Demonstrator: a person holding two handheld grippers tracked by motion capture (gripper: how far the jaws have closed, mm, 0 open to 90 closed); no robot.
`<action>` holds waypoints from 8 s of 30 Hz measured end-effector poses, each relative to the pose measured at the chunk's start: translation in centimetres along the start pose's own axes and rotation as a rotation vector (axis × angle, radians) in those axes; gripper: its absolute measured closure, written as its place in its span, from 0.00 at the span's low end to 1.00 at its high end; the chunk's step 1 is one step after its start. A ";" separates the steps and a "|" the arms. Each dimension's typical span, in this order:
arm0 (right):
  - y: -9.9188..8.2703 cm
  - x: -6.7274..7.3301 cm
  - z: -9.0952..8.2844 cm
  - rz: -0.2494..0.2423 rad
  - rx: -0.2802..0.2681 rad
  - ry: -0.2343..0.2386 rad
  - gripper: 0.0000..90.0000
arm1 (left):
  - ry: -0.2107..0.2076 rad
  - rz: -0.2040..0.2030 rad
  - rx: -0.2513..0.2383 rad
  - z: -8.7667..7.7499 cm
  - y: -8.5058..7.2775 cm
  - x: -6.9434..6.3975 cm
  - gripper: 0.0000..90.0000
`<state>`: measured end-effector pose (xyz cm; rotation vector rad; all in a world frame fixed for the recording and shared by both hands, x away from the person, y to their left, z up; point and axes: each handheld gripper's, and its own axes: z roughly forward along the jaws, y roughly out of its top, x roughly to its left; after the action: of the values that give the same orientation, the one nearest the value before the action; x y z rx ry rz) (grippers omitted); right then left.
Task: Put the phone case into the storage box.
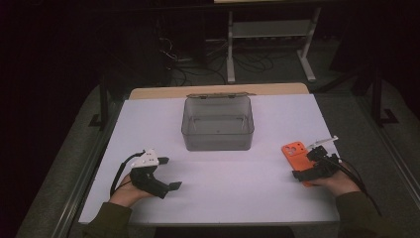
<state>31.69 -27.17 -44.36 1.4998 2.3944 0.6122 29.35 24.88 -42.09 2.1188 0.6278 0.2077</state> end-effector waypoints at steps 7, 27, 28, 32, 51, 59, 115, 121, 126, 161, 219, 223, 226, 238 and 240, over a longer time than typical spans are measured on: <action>0.0 -0.1 -0.1 0.005 -0.004 0.000 0.05 | 0.001 0.000 -0.001 0.0 0.0 0.0 0.00; 0.1 0.3 -0.3 0.030 0.009 -0.017 0.13 | 0.003 0.000 -0.001 0.0 0.0 -0.1 0.00; 0.1 0.3 -0.3 0.031 0.009 -0.019 0.13 | 0.003 0.000 0.000 0.0 0.0 -0.1 0.00; 0.1 0.3 -0.3 0.034 0.010 -0.022 0.13 | 0.004 0.001 0.001 0.0 0.0 -0.1 0.00; 0.3 0.5 -0.4 0.050 0.022 -0.030 0.16 | 0.009 0.001 0.001 0.0 0.0 -0.1 0.00; 0.4 0.4 -0.4 0.031 0.022 -0.016 0.16 | 0.010 0.001 0.000 0.0 0.0 -0.1 0.00; 2.6 2.8 -3.3 -0.102 -0.059 0.137 0.17 | 0.009 0.002 0.001 0.0 0.0 -0.1 0.00; 2.8 3.7 -3.2 -0.131 -0.066 0.164 0.17 | 0.010 0.002 -0.001 0.0 0.0 -0.1 0.00; 3.0 4.3 -3.0 -0.147 -0.064 0.186 0.17 | 0.007 0.005 0.002 0.0 0.0 -0.2 0.00; 5.2 8.6 -2.1 -0.277 -0.057 0.259 0.17 | 0.009 0.004 -0.003 0.0 0.1 -0.2 0.00; 9.8 14.7 -0.3 -0.462 -0.042 0.322 0.17 | 0.006 0.009 -0.007 0.1 0.1 -0.4 0.00; 10.1 15.3 -0.2 -0.473 -0.040 0.330 0.17 | 0.006 0.009 -0.007 0.1 0.1 -0.4 0.00; 10.4 15.7 0.0 -0.481 -0.043 0.335 0.17 | 0.007 0.008 -0.010 0.0 0.1 -0.3 0.00; 10.9 16.6 0.7 -0.509 -0.040 0.356 0.17 | 0.009 0.003 -0.010 0.0 0.1 -0.2 0.00; 10.9 16.7 0.7 -0.511 -0.037 0.358 0.17 | 0.011 0.002 -0.009 0.0 0.1 -0.2 0.00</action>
<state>33.30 -7.83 -39.65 0.7496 2.8543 0.8425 29.22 24.72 -42.02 2.1111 0.6299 0.2228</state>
